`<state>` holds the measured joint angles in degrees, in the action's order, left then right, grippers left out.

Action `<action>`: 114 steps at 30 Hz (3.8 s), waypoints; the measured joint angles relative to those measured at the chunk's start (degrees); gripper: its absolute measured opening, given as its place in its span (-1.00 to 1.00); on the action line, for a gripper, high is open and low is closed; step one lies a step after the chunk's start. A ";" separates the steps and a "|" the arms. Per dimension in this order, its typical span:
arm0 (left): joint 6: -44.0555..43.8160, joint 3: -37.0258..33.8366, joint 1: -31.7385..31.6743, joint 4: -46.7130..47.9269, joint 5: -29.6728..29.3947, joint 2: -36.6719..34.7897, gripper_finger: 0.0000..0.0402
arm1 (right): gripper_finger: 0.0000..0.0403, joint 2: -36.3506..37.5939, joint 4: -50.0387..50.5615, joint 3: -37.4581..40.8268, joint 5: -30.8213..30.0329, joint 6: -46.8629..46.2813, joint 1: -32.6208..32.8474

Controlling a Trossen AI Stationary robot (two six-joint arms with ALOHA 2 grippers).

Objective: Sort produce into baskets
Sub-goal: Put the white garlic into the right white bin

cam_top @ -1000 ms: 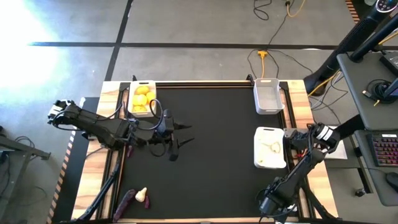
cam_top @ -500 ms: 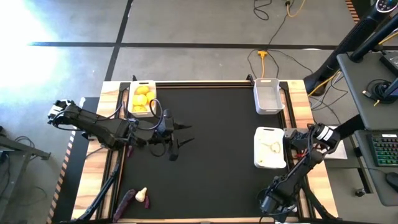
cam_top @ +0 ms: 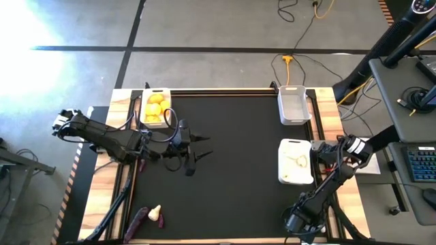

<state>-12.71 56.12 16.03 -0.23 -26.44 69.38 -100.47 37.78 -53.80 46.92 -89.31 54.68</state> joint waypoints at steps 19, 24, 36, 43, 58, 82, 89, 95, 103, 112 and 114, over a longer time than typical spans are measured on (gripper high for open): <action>-0.01 0.00 0.00 -0.22 0.00 0.01 0.11 | -0.69 17.48 26.79 -13.73 -24.13 0.82 -15.16; -0.01 0.00 0.00 -0.22 -0.01 0.01 0.11 | -0.69 27.95 39.21 -14.22 -39.72 2.03 -24.10; -0.02 0.00 0.00 -0.22 0.00 0.02 0.11 | -0.74 35.43 29.06 8.55 -40.05 12.38 -39.88; -8.56 0.00 0.02 -0.50 0.00 0.02 0.11 | -0.66 34.15 23.80 13.35 -41.76 13.17 -41.75; -16.23 2.45 0.52 -2.74 9.87 3.00 0.11 | -0.02 34.95 35.19 4.19 -43.86 17.27 -41.97; -52.94 30.70 22.47 73.80 33.58 23.01 0.21 | 0.00 34.99 25.33 -20.03 -96.39 45.45 -37.04; -48.80 29.76 27.60 73.56 36.46 29.69 0.50 | 0.00 34.99 23.33 -19.08 -95.91 46.70 -36.79; -46.60 21.64 31.80 67.80 39.30 29.99 0.57 | 0.00 35.00 23.19 -19.04 -94.34 45.59 -36.38; -37.77 11.33 36.99 57.81 36.41 29.16 0.55 | 0.00 35.01 23.11 -19.04 -94.31 41.08 -34.39; -34.27 4.26 37.12 50.31 35.81 29.18 0.55 | 0.00 35.01 23.09 -19.04 -94.31 35.15 -32.92; -34.58 3.50 36.96 48.37 35.78 29.16 0.55 | 0.00 34.79 23.12 -19.04 -94.32 34.81 -32.92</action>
<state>-47.29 59.62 53.00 48.14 9.35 98.55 -65.67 60.90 -72.84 -47.40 -54.50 21.76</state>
